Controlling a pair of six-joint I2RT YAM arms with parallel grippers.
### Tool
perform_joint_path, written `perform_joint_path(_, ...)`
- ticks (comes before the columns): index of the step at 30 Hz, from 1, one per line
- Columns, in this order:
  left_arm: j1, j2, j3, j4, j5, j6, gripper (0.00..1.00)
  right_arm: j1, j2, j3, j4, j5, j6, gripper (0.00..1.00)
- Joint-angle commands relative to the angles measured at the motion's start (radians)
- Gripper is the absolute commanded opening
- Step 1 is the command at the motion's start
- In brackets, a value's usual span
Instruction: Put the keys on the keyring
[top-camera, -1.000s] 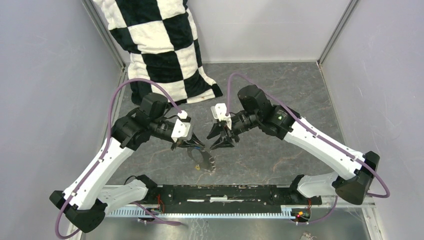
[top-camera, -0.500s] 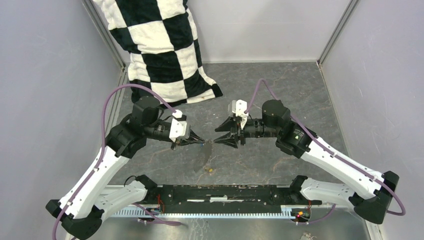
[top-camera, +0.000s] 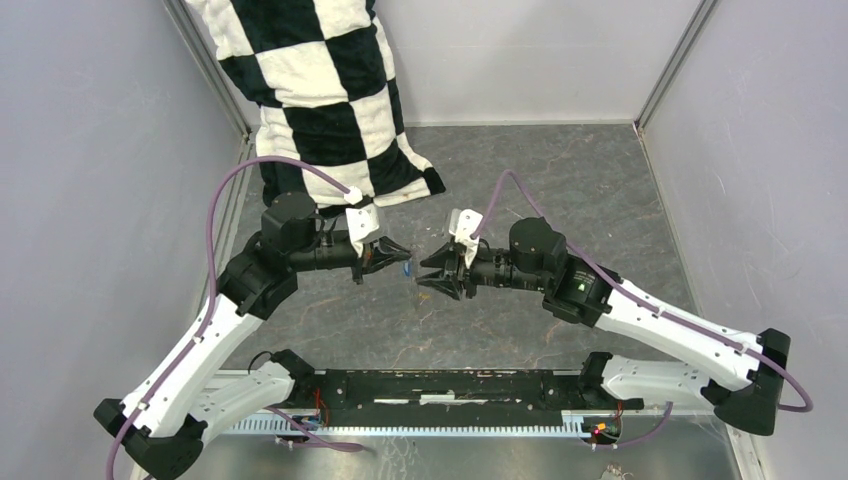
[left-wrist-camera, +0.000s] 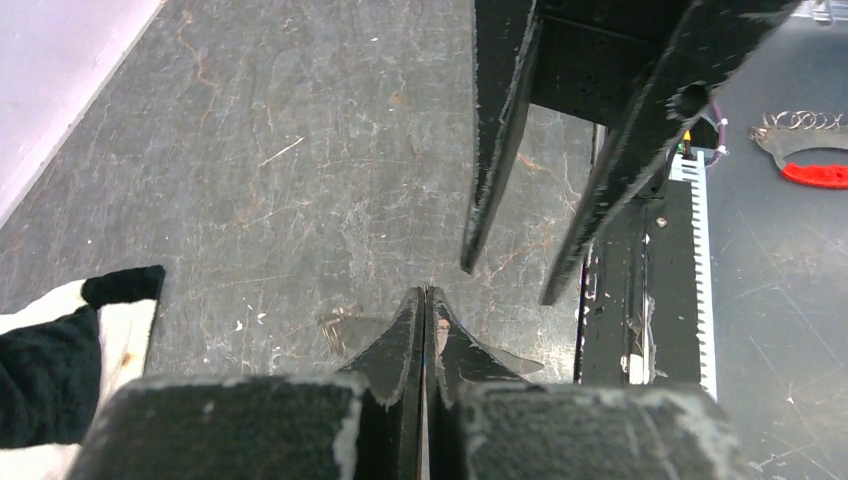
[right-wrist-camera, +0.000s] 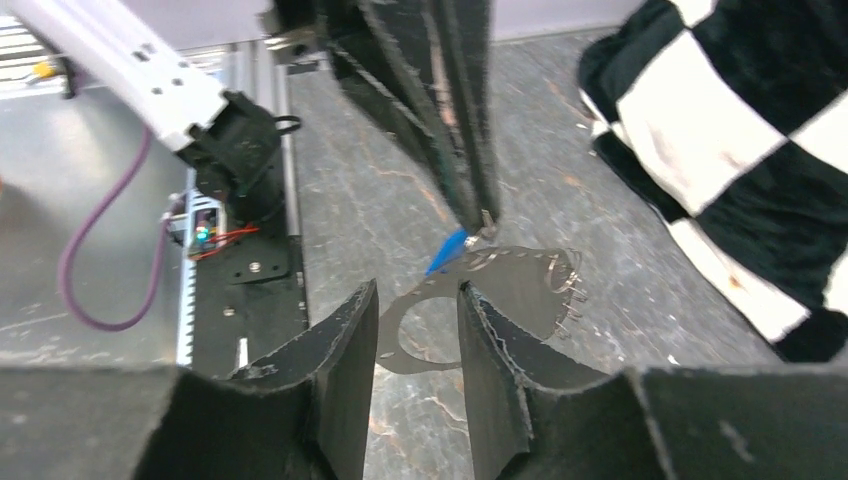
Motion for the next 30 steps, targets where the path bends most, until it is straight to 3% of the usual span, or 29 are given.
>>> perform_joint_path(1, -0.004, -0.022, 0.001, 0.101, -0.028, -0.091, 0.02, 0.002, 0.012, 0.054, 0.012, 0.138, -0.034, 0.4)
perform_joint_path(24, -0.003, -0.049, -0.027, 0.134, -0.046, -0.118, 0.02, 0.002, 0.099, 0.078, 0.118, 0.067, 0.073, 0.39)
perform_joint_path(30, -0.003, -0.055, -0.029, 0.138, -0.041, -0.118, 0.02, 0.002, 0.106, 0.084, 0.105, 0.122, 0.056, 0.29)
